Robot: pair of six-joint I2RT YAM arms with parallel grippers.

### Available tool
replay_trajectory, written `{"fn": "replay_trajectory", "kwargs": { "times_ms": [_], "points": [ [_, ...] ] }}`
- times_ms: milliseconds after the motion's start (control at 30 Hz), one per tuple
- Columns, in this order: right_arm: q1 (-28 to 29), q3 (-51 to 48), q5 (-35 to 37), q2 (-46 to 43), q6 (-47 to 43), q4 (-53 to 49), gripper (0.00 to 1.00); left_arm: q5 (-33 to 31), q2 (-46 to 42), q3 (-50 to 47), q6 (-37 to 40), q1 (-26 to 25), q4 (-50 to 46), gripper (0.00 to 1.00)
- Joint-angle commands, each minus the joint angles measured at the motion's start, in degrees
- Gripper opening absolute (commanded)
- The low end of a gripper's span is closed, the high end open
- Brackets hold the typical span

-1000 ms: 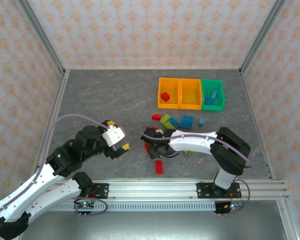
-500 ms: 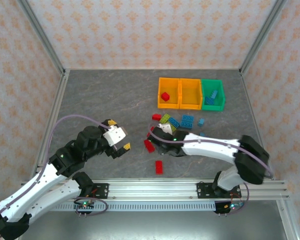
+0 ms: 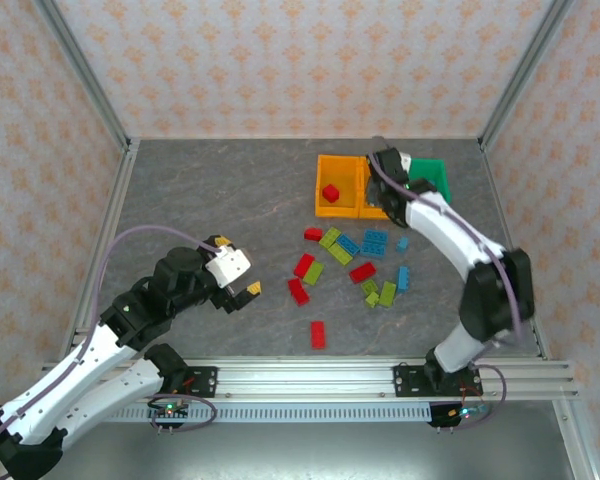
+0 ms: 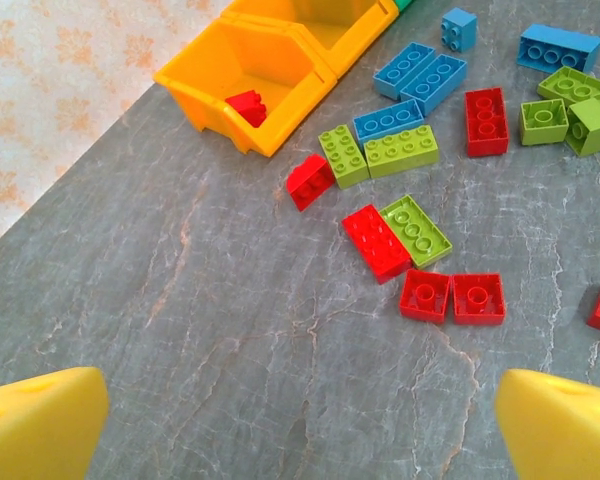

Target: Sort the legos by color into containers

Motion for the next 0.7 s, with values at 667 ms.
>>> {"fn": "replay_trajectory", "kwargs": {
  "times_ms": [667],
  "points": [
    [-2.68, 0.72, -28.62, -19.58, 3.72, -22.11, 0.6, -12.76, 28.68, 23.32, -49.19, 0.56, -4.17, 0.97]
  ]
}}
